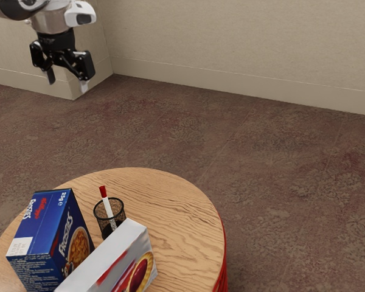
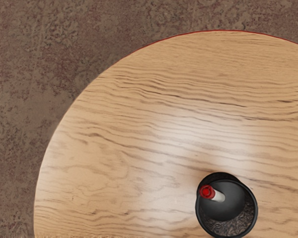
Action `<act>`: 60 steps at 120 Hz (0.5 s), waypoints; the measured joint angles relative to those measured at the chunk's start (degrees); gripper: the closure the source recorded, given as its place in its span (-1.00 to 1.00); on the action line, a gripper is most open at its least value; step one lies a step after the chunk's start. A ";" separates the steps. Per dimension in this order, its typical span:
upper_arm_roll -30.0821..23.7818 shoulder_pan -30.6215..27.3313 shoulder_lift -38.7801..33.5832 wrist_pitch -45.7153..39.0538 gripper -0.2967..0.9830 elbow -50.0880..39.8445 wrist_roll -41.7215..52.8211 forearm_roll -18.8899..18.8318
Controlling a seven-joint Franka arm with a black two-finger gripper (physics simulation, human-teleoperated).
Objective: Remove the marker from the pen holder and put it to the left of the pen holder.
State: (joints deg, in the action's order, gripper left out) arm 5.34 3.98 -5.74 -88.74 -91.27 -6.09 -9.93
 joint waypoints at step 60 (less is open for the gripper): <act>-1.21 -0.17 -3.14 -12.52 -0.54 -23.24 -6.46 0.44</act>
State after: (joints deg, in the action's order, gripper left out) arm 4.13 3.82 -8.88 -101.26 -114.51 -12.55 -9.49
